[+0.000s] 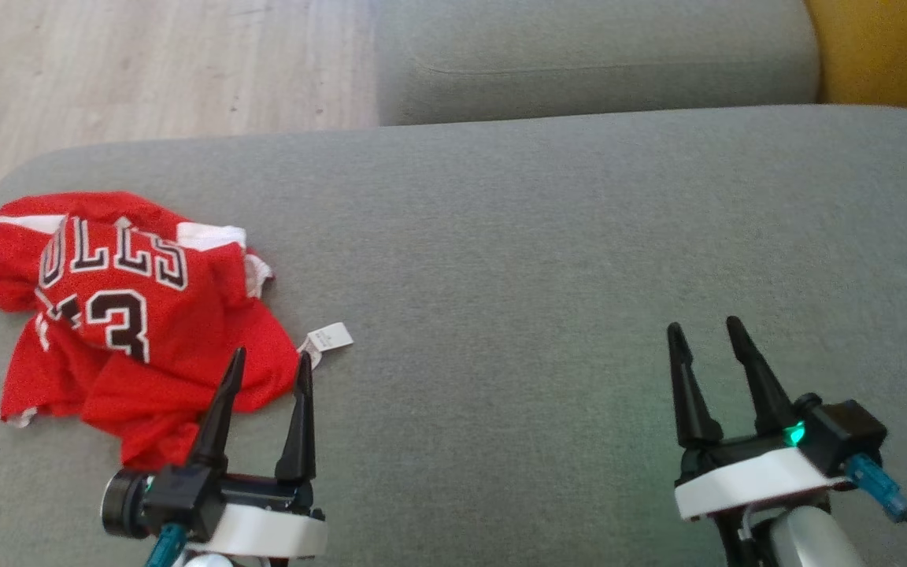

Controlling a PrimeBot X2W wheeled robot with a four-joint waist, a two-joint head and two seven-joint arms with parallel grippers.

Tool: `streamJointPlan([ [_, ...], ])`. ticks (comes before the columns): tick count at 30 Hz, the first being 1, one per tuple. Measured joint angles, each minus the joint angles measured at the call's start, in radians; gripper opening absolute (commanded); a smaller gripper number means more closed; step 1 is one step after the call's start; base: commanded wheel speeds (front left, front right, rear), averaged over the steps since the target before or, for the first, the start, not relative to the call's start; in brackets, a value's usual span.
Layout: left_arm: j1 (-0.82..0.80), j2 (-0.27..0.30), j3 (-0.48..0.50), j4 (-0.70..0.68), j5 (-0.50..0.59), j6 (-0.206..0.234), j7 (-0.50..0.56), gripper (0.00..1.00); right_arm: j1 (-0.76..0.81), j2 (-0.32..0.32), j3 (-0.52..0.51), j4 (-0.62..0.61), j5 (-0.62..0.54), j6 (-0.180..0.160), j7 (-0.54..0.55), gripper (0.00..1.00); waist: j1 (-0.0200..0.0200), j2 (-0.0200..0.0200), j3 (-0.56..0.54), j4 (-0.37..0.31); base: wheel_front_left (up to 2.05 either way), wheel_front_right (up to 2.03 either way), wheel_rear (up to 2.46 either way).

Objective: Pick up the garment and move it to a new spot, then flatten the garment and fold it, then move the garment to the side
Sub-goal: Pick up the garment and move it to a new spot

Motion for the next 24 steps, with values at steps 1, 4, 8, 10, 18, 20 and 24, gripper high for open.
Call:
streamJointPlan([
  [1, 0.000, 0.000, 0.002, 0.000, 0.000, 0.000, 0.000, 1.00, 0.000, 0.000, 0.007, 0.000, 0.000, 0.000, 0.000, 1.00, 0.0000, 0.0000, -0.002, 0.009, 0.00, 0.00, 0.00],
  [4, 0.001, 0.000, 0.013, 0.000, 0.000, 0.007, 0.000, 1.00, 0.001, 0.000, 0.030, 0.001, 0.007, 0.000, 0.000, 1.00, 0.0000, 0.0000, -0.009, 0.038, 0.00, 0.00, 0.00],
  [8, 0.009, 0.000, 0.028, 0.000, 0.000, 0.008, 0.000, 1.00, 0.002, -0.001, 0.063, 0.001, 0.019, 0.000, 0.000, 1.00, 0.0000, 0.0000, -0.021, 0.081, 0.00, 0.00, 0.00],
  [10, 0.013, 0.000, 0.034, 0.000, 0.000, 0.008, 0.000, 1.00, 0.002, -0.001, 0.078, 0.002, 0.024, 0.000, 0.000, 1.00, 0.0000, 0.0000, -0.027, 0.104, 0.00, 0.00, 0.00],
  [18, 0.034, 0.000, 0.067, -0.001, 0.003, 0.007, 0.000, 1.00, 0.019, -0.002, 0.130, 0.007, 0.045, 0.000, 0.000, 1.00, -0.0001, 0.0000, -0.051, 0.195, 0.00, 0.00, 0.00],
  [20, 0.045, 0.000, 0.073, -0.001, 0.004, 0.007, 0.000, 1.00, 0.027, -0.002, 0.142, 0.011, 0.051, 0.000, 0.000, 1.00, -0.0001, 0.0000, -0.056, 0.216, 0.00, 0.00, 0.00],
  [24, 0.051, 0.000, 0.084, -0.001, 0.012, 0.006, 0.000, 1.00, 0.028, -0.002, 0.153, 0.011, 0.055, 0.000, 0.000, 1.00, -0.0001, 0.0000, -0.061, 0.246, 0.00, 0.00, 0.00],
])
